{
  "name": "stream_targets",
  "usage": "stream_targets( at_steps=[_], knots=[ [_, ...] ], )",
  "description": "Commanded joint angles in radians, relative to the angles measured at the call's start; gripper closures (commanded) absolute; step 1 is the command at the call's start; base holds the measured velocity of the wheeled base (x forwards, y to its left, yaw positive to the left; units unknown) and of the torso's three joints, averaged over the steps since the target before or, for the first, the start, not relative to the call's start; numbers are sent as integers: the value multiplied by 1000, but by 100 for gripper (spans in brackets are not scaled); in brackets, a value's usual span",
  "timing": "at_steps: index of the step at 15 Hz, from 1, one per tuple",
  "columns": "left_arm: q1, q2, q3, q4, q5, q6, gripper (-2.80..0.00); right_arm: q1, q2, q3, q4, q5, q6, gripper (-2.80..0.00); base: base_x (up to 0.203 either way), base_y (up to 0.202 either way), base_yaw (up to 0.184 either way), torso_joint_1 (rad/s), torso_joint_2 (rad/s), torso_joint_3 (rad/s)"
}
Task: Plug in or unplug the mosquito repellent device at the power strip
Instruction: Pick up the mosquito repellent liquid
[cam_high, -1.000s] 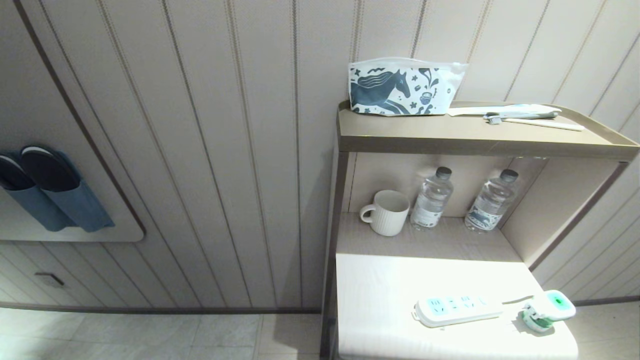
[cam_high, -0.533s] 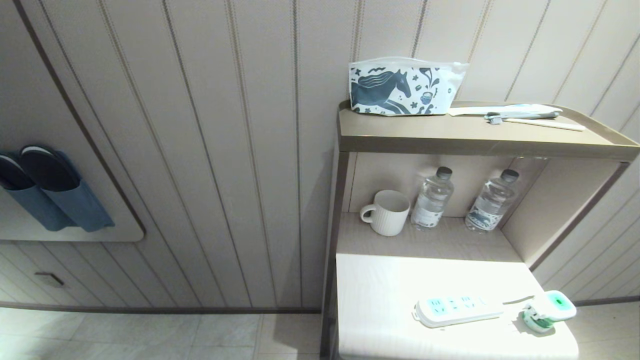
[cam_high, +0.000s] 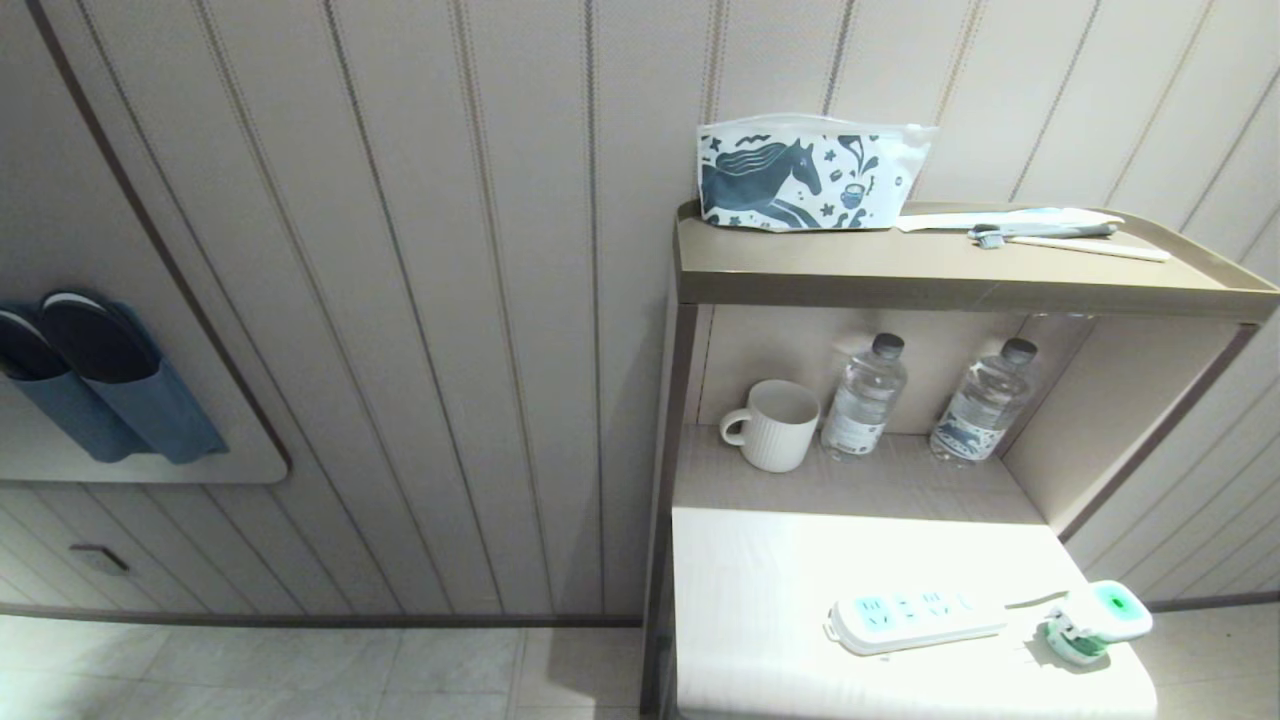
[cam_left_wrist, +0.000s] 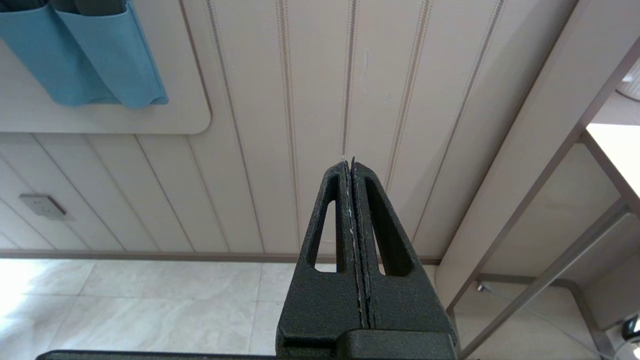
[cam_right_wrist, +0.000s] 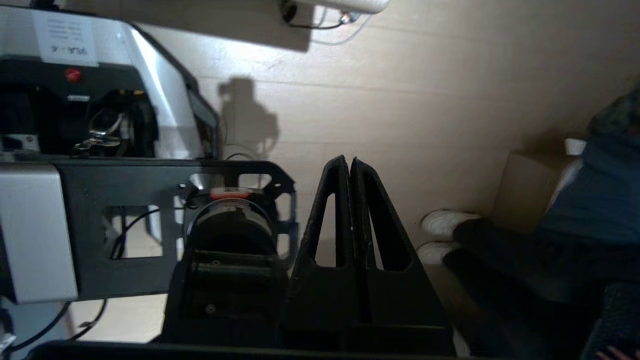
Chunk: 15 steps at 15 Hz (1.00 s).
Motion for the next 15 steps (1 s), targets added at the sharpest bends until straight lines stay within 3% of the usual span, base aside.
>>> stream_targets(
  at_steps=[1,4,10,15],
  knots=[
    [0,-1,1,0,0,0,0,-50,46,118,-125,45,12,0,0,0,0,0,0,0],
    [0,-1,-2,0,0,0,0,-166,142,222,-285,79,2,0,0,0,0,0,0,0],
    [0,-1,-2,0,0,0,0,-236,313,379,-563,178,11,0,0,0,0,0,0,0],
    [0,-1,-2,0,0,0,0,-238,434,422,-695,214,16,0,0,0,0,0,0,0]
  ],
)
